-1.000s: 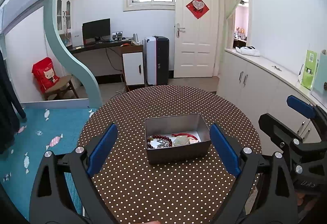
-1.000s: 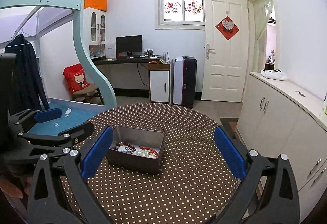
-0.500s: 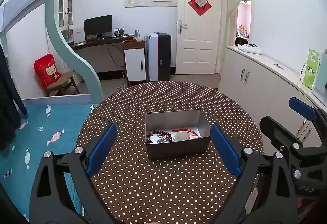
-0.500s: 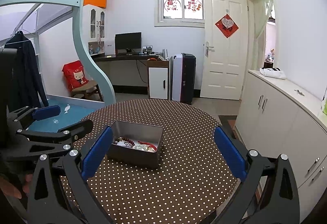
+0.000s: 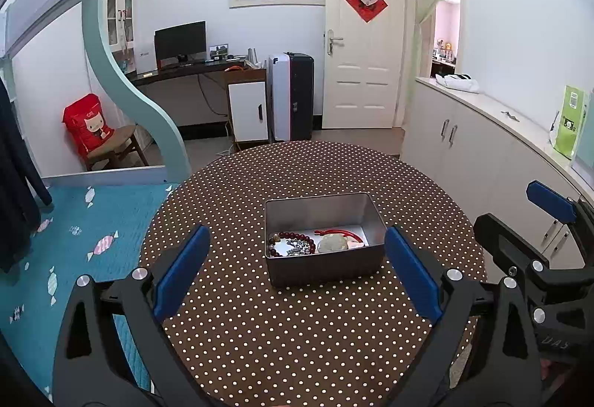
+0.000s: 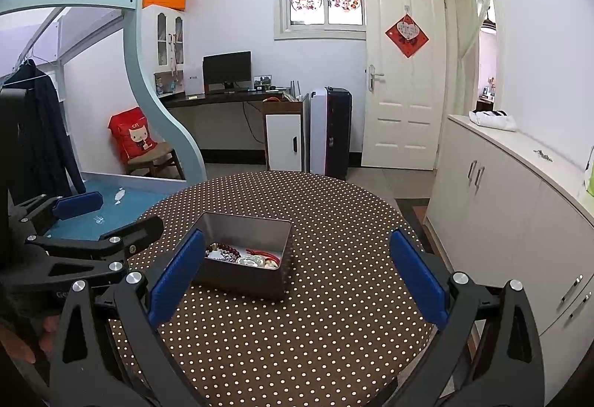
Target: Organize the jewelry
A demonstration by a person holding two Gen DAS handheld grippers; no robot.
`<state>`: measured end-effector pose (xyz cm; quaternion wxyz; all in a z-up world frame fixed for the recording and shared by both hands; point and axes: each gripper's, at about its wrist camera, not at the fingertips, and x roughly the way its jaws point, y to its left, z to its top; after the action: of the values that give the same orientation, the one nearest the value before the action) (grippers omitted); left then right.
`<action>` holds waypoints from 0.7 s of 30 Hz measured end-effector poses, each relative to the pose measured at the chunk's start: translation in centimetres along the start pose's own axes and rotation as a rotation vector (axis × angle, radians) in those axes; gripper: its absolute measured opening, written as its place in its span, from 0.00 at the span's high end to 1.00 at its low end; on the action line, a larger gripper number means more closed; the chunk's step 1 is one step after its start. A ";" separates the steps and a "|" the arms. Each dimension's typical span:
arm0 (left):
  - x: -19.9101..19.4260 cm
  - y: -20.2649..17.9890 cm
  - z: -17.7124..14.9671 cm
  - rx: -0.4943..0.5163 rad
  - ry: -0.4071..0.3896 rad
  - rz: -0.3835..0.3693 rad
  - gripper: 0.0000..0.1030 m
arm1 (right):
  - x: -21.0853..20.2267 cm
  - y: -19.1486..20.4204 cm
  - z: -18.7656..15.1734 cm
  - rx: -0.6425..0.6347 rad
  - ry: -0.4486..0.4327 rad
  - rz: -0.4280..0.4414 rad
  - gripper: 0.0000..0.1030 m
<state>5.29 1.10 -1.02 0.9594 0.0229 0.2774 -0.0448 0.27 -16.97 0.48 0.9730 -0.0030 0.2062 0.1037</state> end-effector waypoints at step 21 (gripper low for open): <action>0.2 0.4 0.1 -0.010 0.016 0.022 0.06 | 0.3 0.5 0.1 -0.032 0.002 0.002 0.07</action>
<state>5.56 1.52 -1.09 0.9577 0.0214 0.2851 -0.0324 0.46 -16.37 0.42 0.9725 -0.0185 0.2056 0.1079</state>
